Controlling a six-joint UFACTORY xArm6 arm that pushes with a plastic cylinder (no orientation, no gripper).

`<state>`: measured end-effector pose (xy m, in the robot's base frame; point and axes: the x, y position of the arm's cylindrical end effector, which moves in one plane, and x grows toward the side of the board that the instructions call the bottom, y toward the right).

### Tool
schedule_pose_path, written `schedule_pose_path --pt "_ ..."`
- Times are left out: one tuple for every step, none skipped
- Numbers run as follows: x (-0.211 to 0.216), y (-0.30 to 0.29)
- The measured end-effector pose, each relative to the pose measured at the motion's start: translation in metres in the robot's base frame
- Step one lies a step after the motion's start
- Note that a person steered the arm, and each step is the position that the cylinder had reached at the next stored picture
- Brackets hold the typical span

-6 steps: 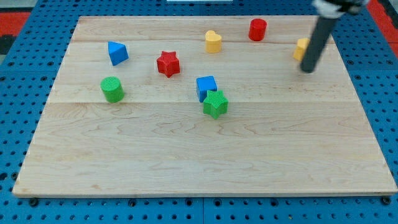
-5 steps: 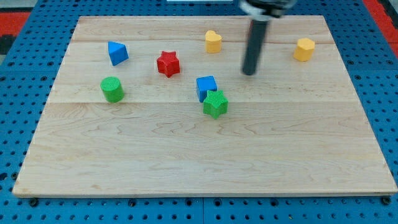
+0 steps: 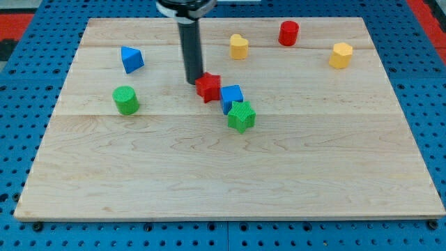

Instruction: Arrange red starcube and green star diagonally

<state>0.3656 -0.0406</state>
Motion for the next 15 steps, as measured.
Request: schedule_pose_path --pt "0.025 -0.039" --pt "0.034 -0.027" --pt "0.034 -0.011" --pt "0.024 0.038" --pt "0.005 0.113" --pt "0.019 0.052" --pt "0.057 0.039" --pt "0.063 0.055" --pt "0.061 0.094" --pt "0.062 0.124" --pt "0.087 0.148" --pt "0.13 0.194" --pt "0.149 0.135" --pt "0.131 0.116" --pt "0.131 0.068"
